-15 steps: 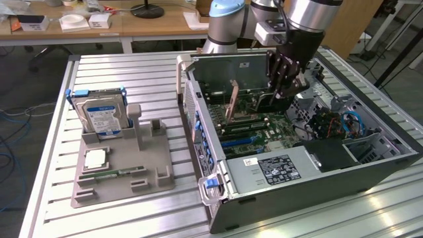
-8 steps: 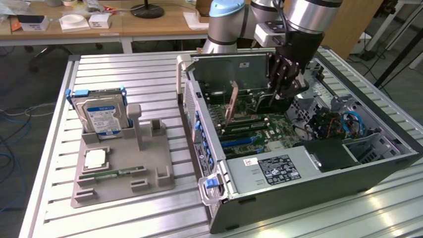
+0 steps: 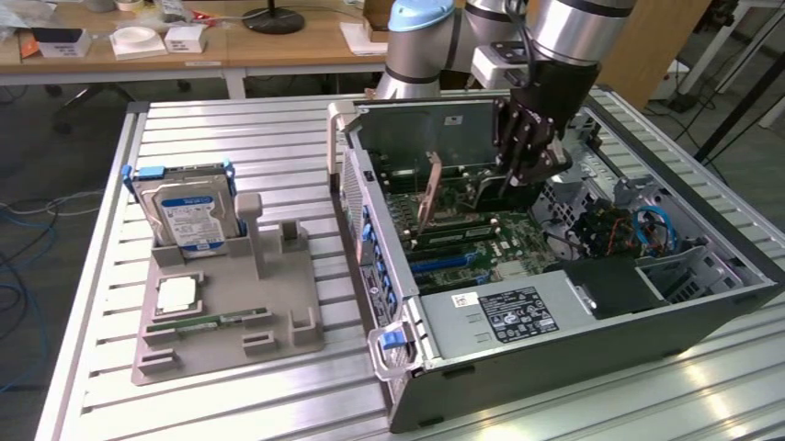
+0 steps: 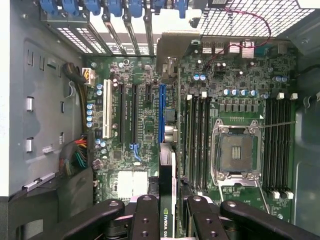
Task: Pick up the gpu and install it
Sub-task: 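Insert the gpu into the slot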
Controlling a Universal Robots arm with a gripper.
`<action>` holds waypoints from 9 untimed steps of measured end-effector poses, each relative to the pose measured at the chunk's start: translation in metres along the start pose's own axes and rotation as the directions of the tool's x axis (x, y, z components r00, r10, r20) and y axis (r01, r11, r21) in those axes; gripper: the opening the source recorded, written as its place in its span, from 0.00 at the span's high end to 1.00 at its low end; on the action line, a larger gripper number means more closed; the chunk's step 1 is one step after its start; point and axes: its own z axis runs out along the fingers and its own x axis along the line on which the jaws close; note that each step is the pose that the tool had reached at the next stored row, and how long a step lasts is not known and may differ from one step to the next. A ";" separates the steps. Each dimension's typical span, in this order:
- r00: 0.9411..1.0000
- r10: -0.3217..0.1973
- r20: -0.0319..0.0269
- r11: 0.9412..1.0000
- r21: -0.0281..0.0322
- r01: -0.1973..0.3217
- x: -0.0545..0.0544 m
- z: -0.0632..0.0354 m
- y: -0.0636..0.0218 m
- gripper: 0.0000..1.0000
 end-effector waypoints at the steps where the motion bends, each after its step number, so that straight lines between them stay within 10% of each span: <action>1: 1.000 0.000 0.000 1.000 0.000 0.000 0.000 0.0004 0.0000 0.74; 9: 1.000 0.002 0.000 1.000 0.000 -0.002 0.000 0.0033 -0.0001 0.74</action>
